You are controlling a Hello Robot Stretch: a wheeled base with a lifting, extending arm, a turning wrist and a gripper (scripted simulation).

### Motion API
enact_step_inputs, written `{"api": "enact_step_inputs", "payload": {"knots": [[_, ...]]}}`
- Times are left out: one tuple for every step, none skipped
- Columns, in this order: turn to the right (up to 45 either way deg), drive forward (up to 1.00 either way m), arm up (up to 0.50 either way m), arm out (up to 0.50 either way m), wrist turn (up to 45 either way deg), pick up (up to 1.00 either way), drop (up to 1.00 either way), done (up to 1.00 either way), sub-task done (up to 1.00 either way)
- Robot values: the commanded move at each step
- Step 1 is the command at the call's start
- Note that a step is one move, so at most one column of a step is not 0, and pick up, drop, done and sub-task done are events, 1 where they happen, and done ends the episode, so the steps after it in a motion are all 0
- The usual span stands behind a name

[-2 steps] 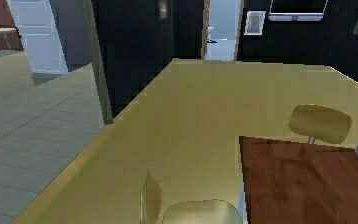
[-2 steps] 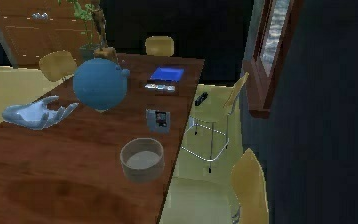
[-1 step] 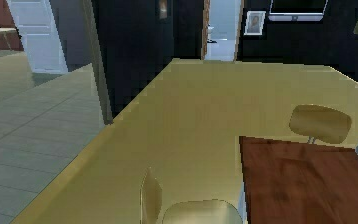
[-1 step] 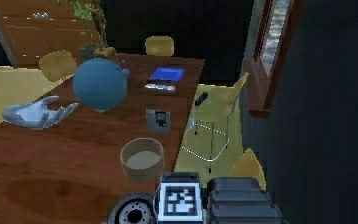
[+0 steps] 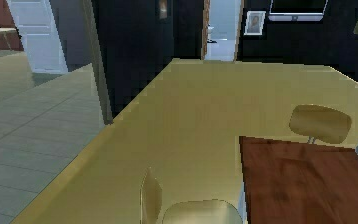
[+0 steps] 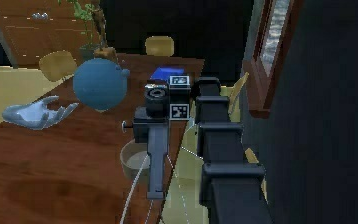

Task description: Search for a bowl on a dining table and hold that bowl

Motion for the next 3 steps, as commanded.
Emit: {"api": "enact_step_inputs", "payload": {"knots": [[0.0,0.0,0.0,0.0,45.0,0.0,0.0,0.0,0.0],[0.0,0.0,0.0,0.0,45.0,0.0,0.0,0.0,0.0],[0.0,0.0,0.0,0.0,45.0,0.0,0.0,0.0,0.0]]}}
